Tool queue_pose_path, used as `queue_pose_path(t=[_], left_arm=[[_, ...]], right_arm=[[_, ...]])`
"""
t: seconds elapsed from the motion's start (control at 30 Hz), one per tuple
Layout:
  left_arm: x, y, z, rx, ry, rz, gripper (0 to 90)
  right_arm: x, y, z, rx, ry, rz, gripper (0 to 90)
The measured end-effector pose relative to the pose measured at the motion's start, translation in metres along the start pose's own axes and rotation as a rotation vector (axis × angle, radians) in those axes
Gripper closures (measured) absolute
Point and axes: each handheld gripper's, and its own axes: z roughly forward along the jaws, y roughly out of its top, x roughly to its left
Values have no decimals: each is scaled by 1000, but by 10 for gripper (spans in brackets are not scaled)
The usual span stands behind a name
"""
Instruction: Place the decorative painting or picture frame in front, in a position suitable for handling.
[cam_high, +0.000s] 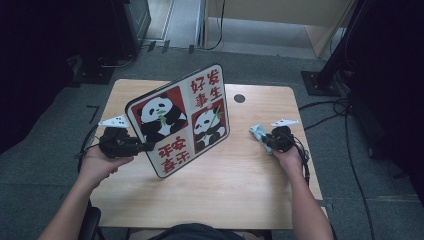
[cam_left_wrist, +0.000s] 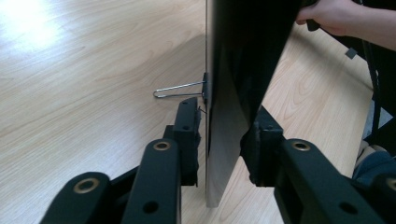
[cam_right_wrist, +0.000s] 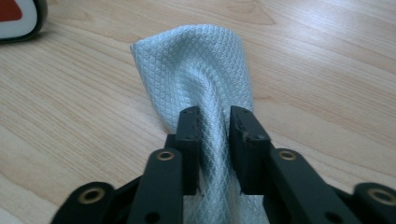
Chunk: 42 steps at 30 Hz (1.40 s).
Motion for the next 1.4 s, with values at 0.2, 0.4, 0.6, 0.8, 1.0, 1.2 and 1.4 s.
queue_pose_path(t=[0.2, 0.4, 0.6, 0.8, 1.0, 1.2, 1.4], left_arm=[[2, 0, 1, -11, -5, 4, 750], [2, -1, 1, -21, -10, -6, 776], [1, -1, 1, -22, -12, -7, 781], [0, -2, 1, -19, -16, 0, 783], [-1, -3, 1, -27, -16, 2, 786], [-2, -4, 1, -32, -18, 7, 787], [-2, -4, 1, -35, -19, 11, 788]], right_arm=[[-6, 1, 0, 1, 27, 52, 798], [-6, 6, -2, 11, 49, 73, 805], [-5, 13, -10, -8, 80, 103, 807], [1, 23, -20, -36, 128, 125, 811], [12, 31, -28, -67, 169, 100, 810], [22, 37, -37, -97, 203, 75, 810], [31, 44, -44, -117, 217, 56, 810]])
